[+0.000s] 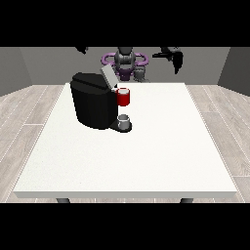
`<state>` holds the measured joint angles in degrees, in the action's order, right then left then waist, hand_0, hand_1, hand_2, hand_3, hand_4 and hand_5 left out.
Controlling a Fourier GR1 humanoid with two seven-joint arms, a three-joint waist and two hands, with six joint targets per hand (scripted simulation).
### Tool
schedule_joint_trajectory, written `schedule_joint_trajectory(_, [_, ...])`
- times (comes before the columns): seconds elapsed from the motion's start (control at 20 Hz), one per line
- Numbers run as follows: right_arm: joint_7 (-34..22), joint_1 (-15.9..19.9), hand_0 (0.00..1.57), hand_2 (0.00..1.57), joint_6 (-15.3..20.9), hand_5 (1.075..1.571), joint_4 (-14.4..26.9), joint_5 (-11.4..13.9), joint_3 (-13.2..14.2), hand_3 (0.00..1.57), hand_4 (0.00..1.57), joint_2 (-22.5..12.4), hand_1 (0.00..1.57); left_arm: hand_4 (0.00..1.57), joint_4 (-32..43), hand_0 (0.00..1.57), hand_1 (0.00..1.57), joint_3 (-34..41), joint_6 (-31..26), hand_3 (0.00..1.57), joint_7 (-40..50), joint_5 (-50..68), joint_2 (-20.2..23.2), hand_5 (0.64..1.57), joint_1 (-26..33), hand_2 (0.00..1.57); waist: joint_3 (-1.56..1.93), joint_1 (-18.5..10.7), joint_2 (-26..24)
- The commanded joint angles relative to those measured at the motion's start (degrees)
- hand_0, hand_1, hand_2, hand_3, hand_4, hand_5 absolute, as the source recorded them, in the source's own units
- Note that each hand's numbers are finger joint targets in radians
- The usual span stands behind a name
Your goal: Insert the coffee pod into the coffee machine and close the lid
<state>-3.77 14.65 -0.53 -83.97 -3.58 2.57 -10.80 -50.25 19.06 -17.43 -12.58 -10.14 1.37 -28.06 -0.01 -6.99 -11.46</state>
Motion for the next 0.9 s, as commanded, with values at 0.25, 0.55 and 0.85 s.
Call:
schedule_joint_trajectory(0.25, [0.14,5.36,0.00,0.00,-1.42,1.571,2.94,1.05,-1.11,0.00,0.00,1.97,0.00,0.00,-12.67,0.00,0.00,-2.44,-0.93,0.00,5.07,5.73,0.15,1.571,4.50,0.00,0.01,-0.35,5.38])
schedule_joint_trajectory(0.55, [1.18,9.56,0.00,0.00,-4.72,1.571,10.90,-2.50,5.68,0.00,0.00,-2.92,0.00,0.00,-19.48,0.00,0.00,-7.15,-0.90,0.00,7.46,8.87,-1.36,1.571,10.36,0.00,0.03,-4.21,7.32])
schedule_joint_trajectory(0.85, [4.08,12.38,0.00,0.00,-1.49,1.571,13.83,1.01,1.81,0.00,0.00,2.60,0.00,0.00,-24.27,0.00,0.00,-7.48,3.57,0.00,10.71,9.77,1.23,1.571,10.59,0.00,0.01,-0.26,10.24])
